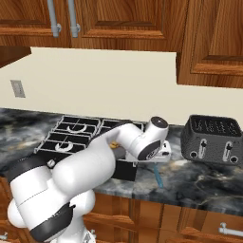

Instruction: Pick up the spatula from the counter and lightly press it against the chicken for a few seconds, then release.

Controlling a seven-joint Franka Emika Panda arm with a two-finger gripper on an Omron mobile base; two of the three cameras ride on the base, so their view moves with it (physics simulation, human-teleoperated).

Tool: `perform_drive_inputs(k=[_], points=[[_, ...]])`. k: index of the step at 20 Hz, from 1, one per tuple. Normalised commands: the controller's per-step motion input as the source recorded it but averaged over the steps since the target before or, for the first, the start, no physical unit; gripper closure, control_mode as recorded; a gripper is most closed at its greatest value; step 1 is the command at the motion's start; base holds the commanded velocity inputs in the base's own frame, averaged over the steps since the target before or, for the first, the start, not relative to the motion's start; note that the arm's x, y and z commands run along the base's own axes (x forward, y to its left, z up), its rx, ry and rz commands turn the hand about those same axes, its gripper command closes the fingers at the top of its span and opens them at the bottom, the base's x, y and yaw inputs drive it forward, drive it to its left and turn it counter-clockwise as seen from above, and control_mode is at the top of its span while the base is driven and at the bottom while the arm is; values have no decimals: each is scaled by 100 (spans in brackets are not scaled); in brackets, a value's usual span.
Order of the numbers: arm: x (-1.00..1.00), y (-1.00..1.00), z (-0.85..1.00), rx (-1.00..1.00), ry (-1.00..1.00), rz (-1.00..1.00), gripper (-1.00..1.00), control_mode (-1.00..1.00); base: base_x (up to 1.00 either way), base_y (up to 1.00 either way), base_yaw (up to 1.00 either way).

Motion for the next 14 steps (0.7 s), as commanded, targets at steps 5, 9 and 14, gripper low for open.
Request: perform_drive_inputs(k=[5,9,14], points=[[8,-3,-12,0,0,0,-100,-100,0,0,0],[13,0,-10,0,0,0,-100,-100,0,0,0],[19,-1,-8,0,0,0,-100,-100,0,0,0]])
